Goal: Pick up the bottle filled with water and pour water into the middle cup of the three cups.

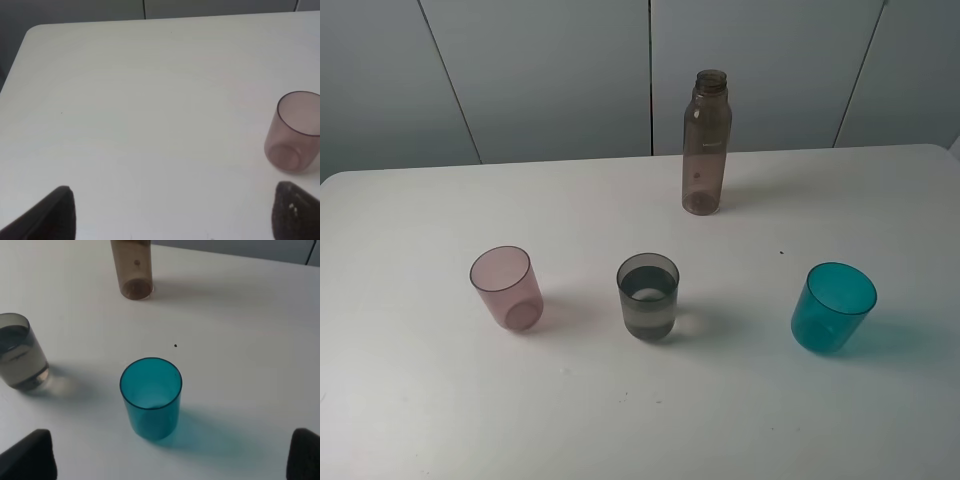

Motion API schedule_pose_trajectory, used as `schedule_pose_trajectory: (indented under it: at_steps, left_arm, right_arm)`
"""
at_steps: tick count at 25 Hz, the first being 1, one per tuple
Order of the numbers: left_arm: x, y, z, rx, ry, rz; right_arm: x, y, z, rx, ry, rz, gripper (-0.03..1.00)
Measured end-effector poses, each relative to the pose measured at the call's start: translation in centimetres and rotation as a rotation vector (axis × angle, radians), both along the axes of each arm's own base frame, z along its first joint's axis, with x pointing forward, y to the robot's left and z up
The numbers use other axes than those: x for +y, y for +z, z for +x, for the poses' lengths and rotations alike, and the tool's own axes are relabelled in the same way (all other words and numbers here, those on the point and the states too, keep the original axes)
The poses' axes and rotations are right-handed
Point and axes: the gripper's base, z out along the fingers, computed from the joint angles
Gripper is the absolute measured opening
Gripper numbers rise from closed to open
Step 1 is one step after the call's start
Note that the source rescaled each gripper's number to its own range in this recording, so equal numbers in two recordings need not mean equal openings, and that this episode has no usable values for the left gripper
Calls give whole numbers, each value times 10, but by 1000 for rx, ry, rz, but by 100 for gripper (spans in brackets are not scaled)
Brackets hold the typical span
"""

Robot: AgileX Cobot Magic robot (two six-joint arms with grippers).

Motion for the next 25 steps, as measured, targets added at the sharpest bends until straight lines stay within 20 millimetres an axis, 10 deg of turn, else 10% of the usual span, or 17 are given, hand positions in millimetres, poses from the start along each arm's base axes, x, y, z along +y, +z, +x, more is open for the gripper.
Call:
schedule_pose_trajectory:
  at_steps: [25]
  left_arm:
    - [0, 0, 0, 0, 0, 0]
  right_arm:
    - [-4, -9, -6, -64, -61, 28, 100]
